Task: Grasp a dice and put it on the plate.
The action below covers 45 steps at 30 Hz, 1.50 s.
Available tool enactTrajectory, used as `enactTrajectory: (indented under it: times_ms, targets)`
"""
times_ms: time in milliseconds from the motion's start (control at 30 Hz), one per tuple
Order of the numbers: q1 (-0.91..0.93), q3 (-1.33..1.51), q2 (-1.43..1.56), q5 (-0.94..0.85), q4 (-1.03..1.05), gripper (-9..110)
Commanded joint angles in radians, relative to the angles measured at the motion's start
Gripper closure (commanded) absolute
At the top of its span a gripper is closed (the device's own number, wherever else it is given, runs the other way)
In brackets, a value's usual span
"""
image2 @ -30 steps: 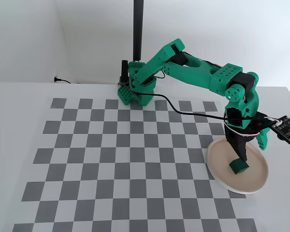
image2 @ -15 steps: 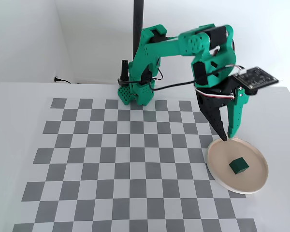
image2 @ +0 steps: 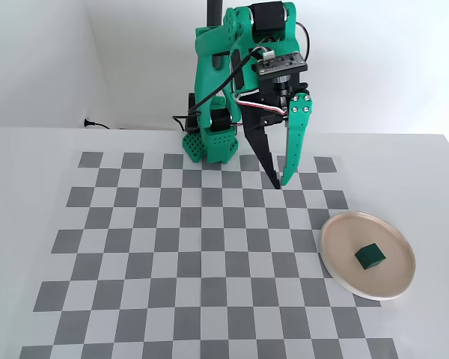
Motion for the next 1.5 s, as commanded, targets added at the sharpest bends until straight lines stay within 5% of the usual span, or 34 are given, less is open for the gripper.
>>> enactTrajectory:
  times_ms: [0,233,867,1100,1467]
  targets:
    - [0.044,0.114,0.152,0.072,-0.046,106]
    - [0.153,0.420,0.319,0.399,-0.262,106]
    - [0.345,1.520,0.695,0.686,-1.106,106]
    - [0.357,1.555,0.769,1.011,-0.959,106]
    - [0.324,1.640,1.008,1.127,-0.675,106]
